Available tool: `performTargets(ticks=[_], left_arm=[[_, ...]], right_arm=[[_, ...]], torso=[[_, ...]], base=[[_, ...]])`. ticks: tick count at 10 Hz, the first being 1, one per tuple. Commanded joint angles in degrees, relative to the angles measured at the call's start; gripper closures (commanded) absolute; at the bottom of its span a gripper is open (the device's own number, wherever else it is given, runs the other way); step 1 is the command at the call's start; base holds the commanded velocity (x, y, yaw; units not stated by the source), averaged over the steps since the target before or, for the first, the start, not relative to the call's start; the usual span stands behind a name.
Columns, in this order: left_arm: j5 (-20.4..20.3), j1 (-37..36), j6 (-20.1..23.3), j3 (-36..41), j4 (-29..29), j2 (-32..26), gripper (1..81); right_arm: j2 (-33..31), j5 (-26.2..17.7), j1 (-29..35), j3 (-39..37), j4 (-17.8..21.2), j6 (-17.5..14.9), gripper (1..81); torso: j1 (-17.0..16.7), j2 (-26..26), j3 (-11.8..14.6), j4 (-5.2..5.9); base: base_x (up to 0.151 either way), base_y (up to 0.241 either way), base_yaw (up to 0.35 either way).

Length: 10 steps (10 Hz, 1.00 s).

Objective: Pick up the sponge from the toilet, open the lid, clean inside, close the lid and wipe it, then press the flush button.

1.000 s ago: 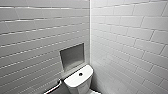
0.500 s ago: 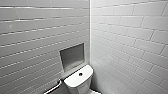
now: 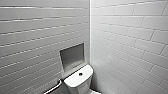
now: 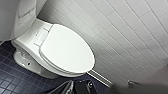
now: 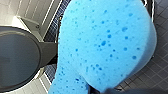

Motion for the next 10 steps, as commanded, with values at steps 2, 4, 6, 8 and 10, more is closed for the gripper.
performTargets(ticks=[2,4,6,8,10], left_arm=[[7.0,-19.2,-3.3,0.9,-3.3,0.0,1.0],[7.2,-24.2,-7.3,-0.4,-2.6,1.3,1.0],[10.9,-28.1,-10.0,-7.8,-2.4,5.3,1.0],[13.0,-30.8,-10.9,-15.7,-2.4,10.3,1.0],[13.7,-32.6,-14.9,-23.7,-2.4,14.6,1.0]], right_arm=[[-1.9,-3.2,1.4,1.5,-0.4,0.3,81.1],[-1.6,-3.2,1.5,1.5,-0.4,0.4,81.1],[-1.2,-3.0,1.7,1.4,-0.4,0.4,81.1],[-1.1,-1.7,1.6,1.5,-0.4,0.3,81.1],[-0.8,-1.5,1.7,1.5,-0.3,0.6,81.1]], torso=[[0.0,0.0,0.0,0.0],[0.0,0.0,0.0,0.0],[0.0,0.0,-0.1,0.0],[0.0,0.1,-0.1,0.0],[0.1,0.1,-0.1,0.0]], base=[[0.0,0.0,0.0],[0.0,0.0,0.0],[0.0,0.0,0.0],[0.0,0.0,0.0],[0.0,0.0,0.0]])
